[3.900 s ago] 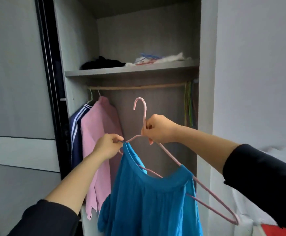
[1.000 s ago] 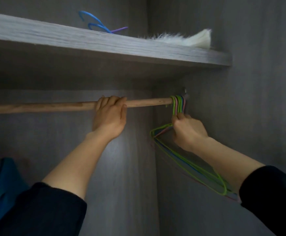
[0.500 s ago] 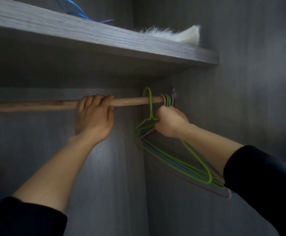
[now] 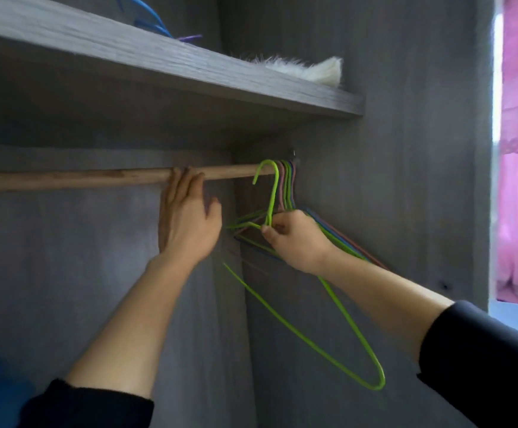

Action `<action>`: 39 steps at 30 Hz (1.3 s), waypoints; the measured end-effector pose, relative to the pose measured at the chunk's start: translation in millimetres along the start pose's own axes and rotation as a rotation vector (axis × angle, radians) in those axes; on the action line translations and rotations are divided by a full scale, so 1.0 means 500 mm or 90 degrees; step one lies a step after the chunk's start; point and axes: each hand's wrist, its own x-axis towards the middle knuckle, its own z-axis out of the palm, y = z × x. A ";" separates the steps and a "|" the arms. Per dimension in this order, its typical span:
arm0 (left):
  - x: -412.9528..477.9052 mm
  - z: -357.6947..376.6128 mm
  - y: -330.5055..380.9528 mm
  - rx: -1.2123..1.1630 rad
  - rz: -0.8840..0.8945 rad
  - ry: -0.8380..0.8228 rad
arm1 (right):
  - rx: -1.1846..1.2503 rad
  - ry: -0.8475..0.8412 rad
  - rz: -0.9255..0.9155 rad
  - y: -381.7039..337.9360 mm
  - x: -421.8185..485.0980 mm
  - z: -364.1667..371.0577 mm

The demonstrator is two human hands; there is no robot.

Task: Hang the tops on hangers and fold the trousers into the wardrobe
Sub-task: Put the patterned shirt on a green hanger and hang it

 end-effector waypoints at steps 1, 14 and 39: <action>-0.025 0.010 0.011 -0.052 -0.021 0.008 | -0.005 -0.005 0.008 0.009 -0.025 -0.006; -0.342 0.123 0.268 -0.405 0.031 -0.135 | 0.091 -0.102 0.251 0.126 -0.413 -0.198; -0.951 0.232 1.378 -0.589 0.246 -0.728 | -0.111 0.032 0.786 0.531 -1.266 -0.919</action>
